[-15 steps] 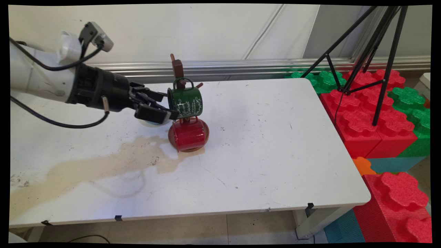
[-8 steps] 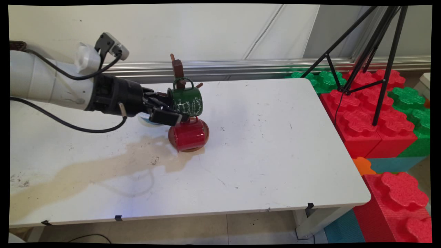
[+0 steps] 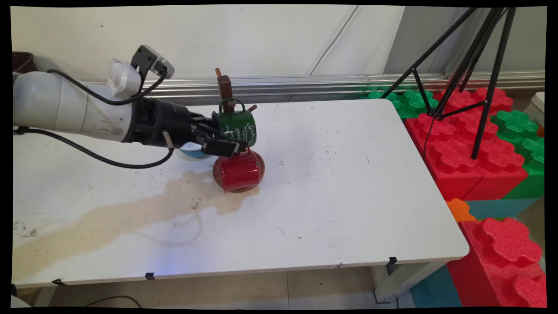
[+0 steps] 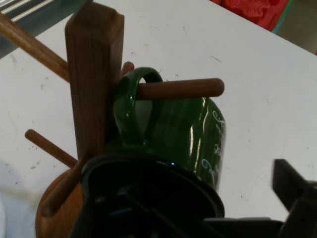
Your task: Pick up the green mug from the rack, then place the picked object on the table
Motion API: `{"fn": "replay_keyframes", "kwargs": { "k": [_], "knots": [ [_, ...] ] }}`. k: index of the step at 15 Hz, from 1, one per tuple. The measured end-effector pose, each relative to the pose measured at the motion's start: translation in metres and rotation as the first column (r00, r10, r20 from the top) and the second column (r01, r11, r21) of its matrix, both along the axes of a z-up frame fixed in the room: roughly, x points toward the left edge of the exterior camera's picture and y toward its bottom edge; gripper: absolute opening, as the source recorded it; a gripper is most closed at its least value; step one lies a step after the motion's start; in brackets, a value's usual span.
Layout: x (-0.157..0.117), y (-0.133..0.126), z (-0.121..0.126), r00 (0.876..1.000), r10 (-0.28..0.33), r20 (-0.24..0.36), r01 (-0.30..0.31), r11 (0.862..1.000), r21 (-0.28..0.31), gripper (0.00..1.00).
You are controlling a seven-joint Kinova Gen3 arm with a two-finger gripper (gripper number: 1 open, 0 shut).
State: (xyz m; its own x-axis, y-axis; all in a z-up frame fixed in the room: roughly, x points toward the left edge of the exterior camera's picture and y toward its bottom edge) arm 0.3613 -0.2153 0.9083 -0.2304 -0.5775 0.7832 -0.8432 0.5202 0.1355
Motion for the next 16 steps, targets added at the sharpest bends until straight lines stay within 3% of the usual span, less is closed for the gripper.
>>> {"fn": "replay_keyframes", "kwargs": {
  "k": [1, 16],
  "knots": [
    [-0.001, -0.001, -0.001, 1.0, 0.002, -0.003, -0.002, 1.0, -0.002, 0.0],
    [-0.007, 0.011, -0.001, 1.0, 0.019, -0.008, -0.019, 1.0, -0.018, 0.0]
  ]
}}
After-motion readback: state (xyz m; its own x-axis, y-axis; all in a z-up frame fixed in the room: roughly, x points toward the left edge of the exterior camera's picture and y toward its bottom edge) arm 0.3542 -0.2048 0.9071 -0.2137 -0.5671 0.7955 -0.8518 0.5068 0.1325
